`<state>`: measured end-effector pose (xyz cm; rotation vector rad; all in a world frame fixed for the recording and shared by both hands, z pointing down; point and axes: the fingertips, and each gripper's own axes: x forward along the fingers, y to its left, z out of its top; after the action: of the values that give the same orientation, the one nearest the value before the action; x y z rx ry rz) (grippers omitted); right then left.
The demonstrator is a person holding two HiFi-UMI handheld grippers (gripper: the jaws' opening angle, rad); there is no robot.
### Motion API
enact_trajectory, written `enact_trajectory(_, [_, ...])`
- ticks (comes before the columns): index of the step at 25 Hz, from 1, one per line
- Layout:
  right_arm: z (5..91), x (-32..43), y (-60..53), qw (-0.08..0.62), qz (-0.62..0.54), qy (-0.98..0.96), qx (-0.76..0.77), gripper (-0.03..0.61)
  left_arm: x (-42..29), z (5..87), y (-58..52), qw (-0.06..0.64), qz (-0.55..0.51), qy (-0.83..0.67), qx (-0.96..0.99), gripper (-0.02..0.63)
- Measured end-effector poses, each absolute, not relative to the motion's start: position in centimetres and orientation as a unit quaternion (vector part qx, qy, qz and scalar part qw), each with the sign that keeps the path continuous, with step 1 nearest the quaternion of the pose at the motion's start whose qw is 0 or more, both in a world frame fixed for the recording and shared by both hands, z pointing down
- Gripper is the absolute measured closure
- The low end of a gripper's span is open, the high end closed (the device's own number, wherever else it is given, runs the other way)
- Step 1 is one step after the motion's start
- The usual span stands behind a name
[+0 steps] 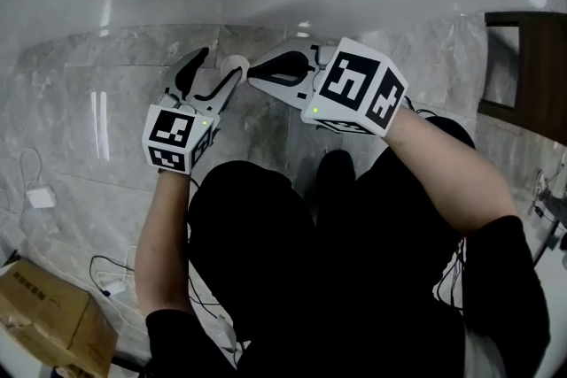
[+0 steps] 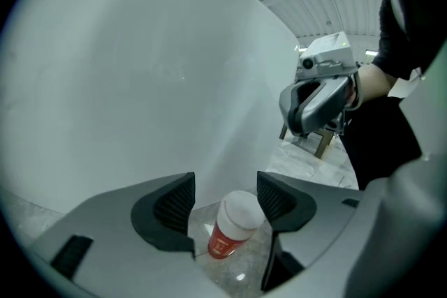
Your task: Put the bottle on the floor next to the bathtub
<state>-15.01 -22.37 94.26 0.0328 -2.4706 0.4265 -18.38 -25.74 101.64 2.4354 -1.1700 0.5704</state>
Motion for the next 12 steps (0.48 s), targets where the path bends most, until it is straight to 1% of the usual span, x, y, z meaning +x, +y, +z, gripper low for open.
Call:
enact_trajectory(3, [93.8,-16.2,-22.7,0.301,0.170,-0.938,0.006,0.549,-19.9,99.8,-25.0,0.197,0.185,-0.426,0.863,0.344])
enact_trajectory(8, [93.4,-17.7,-23.2,0.302,0.142,-0.943,0.004,0.549,-22.8,96.7,-23.9,0.232,0.124,-0.452,0.852,0.371])
enact_trajectory(12, [90.1,-18.0,-22.5,0.278,0.145,-0.950,0.005,0.549,-25.6,92.9,-22.2,0.263,0.089,-0.502,0.819,0.402])
